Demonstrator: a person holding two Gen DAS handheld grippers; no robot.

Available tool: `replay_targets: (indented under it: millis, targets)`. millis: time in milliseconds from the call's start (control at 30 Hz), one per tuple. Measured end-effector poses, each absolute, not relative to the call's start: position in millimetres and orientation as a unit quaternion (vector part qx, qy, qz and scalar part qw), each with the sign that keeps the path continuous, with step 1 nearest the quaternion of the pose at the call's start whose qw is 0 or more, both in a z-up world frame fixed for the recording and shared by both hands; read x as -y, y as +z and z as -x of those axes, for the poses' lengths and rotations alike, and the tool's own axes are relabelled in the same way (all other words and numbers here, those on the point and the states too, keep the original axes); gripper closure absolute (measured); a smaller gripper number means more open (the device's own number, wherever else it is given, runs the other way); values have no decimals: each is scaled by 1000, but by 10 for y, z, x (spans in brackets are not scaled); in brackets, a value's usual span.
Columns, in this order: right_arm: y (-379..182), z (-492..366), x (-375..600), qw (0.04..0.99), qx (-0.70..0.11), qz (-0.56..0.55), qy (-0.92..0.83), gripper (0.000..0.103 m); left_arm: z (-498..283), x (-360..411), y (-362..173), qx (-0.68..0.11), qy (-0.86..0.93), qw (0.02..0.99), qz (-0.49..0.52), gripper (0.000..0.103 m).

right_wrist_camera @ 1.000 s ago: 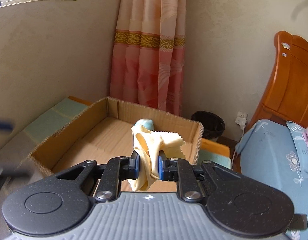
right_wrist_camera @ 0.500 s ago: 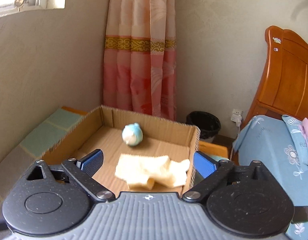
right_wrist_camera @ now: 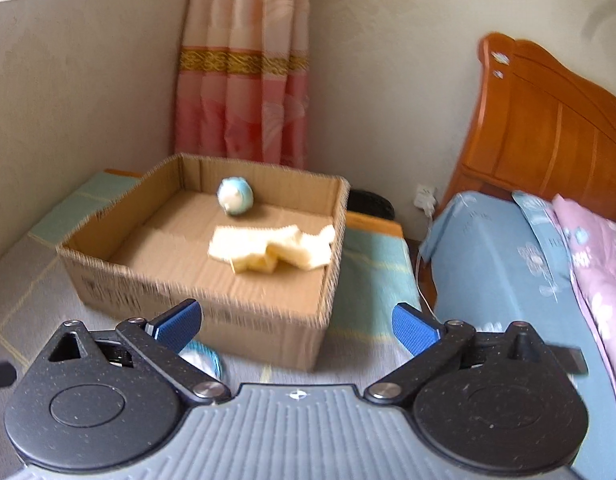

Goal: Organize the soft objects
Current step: 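Move both grippers back toward the remaining items on the blanket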

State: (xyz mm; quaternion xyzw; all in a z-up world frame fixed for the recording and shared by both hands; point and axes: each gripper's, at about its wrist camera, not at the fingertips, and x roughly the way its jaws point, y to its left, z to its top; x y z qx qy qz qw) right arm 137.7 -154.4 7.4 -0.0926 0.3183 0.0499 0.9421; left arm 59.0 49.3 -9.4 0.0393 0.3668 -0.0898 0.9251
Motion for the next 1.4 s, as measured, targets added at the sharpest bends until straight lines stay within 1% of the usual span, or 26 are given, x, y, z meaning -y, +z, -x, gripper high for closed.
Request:
replay_targets:
  millis: [267, 433, 633, 900, 1133, 1400]
  targets:
    - [-382, -1141, 1752, 934, -353, 56, 24, 0, -483, -371, -236, -361, -93, 926, -64, 1]
    - [-593, -1184, 1809, 925, -379, 33, 22, 0, -468, -299, -266, -355, -113, 926, -62, 1]
    - [-748, -1310, 1776, 924, -381, 32, 2, 0, -493, -217, -276, -356, -123, 924, -71, 1]
    - [-810, -1317, 1875, 921, -385, 56, -26, 0, -580, -94, -315, -356, -125, 921, -92, 1]
    - [-839, -1316, 2010, 919, -393, 24, -17, 0, -644, 70, -424, -361, -125, 916, -125, 1]
    - [-859, -1339, 2058, 919, -394, 9, -10, 0, -627, 243, -549, -351, -105, 911, -191, 1]
